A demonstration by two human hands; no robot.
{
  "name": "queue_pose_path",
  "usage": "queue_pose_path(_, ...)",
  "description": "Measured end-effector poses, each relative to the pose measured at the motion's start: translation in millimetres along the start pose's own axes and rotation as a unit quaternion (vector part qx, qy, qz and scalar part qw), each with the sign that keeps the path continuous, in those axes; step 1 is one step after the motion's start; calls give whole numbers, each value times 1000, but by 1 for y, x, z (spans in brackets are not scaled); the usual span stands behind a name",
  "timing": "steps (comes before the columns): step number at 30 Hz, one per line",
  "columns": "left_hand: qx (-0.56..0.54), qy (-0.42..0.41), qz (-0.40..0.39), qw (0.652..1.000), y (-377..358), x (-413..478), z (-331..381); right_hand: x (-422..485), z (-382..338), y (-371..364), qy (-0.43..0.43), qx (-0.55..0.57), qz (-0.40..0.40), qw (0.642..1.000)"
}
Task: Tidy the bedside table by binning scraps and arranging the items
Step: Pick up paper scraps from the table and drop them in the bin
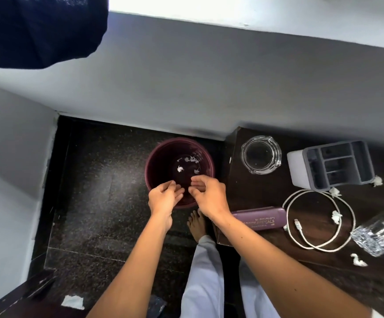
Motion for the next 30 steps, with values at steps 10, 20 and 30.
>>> queue_pose_path(10,124,-72,-119,983,-91,-72,-11,-82,20,93,27,16,123,992)
queue_pose_path(20,283,-141,-230,920,-236,-136,-77,-161,124,229,-33,-176,291,940)
queue_pose_path(30,305,-116,-227,918,-282,-141,-115,-137,145,265,-96,-335,194,917)
Point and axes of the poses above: each hand's wrist, its own x-axis towards the middle knuckle, its own y-axis out of the back of the hand, z = x × y, the point moved 8 cm from there along x, towards the middle knuckle, and after that the axes turned 10 degrees about -z, right-handed, at the moved point
